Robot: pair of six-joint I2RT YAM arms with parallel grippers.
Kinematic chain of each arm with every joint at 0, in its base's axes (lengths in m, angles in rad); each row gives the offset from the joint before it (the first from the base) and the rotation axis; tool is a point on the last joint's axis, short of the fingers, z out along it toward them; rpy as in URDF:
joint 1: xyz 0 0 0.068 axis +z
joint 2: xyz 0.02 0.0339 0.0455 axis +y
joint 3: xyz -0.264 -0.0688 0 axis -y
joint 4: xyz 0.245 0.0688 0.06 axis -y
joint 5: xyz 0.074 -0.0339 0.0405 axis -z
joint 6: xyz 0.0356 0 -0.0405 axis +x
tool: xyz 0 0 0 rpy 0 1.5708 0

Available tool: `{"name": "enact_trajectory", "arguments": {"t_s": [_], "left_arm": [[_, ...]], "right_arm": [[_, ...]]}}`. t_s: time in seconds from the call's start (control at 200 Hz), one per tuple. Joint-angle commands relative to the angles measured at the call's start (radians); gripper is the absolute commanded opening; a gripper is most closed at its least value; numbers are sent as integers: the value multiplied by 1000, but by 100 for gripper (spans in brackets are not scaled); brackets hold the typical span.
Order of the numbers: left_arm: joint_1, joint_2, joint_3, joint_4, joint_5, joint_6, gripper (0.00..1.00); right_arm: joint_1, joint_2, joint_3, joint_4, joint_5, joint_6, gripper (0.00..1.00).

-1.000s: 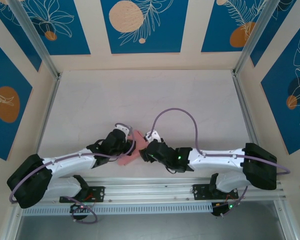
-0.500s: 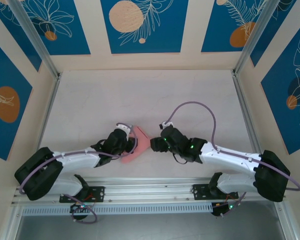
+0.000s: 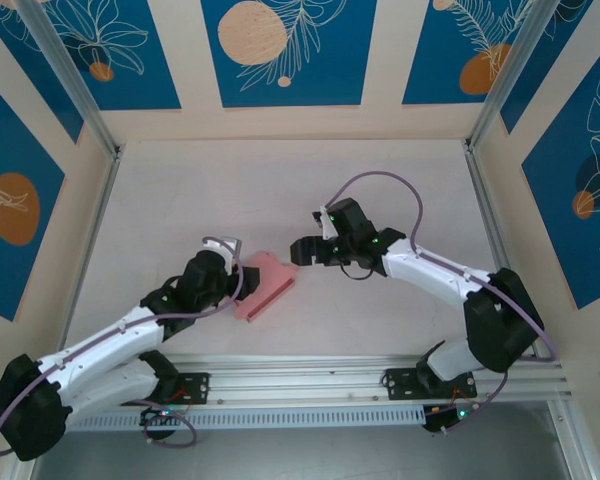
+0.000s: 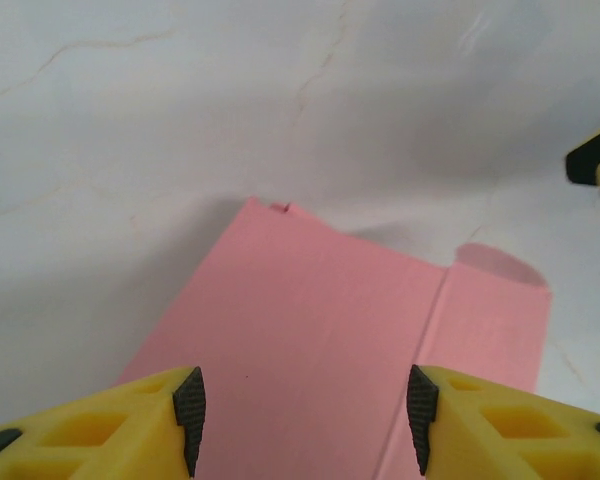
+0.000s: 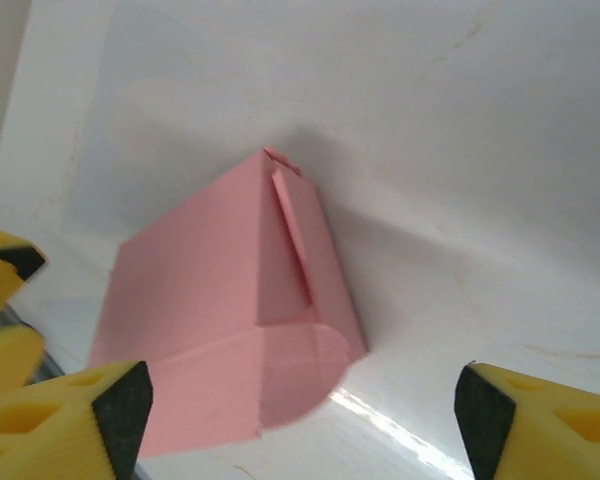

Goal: Fold the paper box

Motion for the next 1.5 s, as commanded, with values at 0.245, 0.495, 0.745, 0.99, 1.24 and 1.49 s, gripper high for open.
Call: {"name": "enact_trajectory", "arguments": {"t_s": [0.245,0.495,0.745,0.99,1.24,1.49], "left_arm": [[17,77,-13,-182,-51,-75,75],[17,211,-59,-94,-78,-62,76],[22,278,-76,-81,-99,-83,68],[80,178,-117,-76,-45,-109,61],[93,109,-97,-40,-10,-125,65],[94,38,1,-202,-99,-90,77]], "right_arm": [[-18,239,165,-109,-173,-20,90],[-19,357,160,-69,-258,-12,88],[-39,404,77,83,-397,59,85],[-89,469,92,137,-431,67,76],[-82,516,69,175,-435,77,59],[-81,531,60,193,-425,90,56]]}}
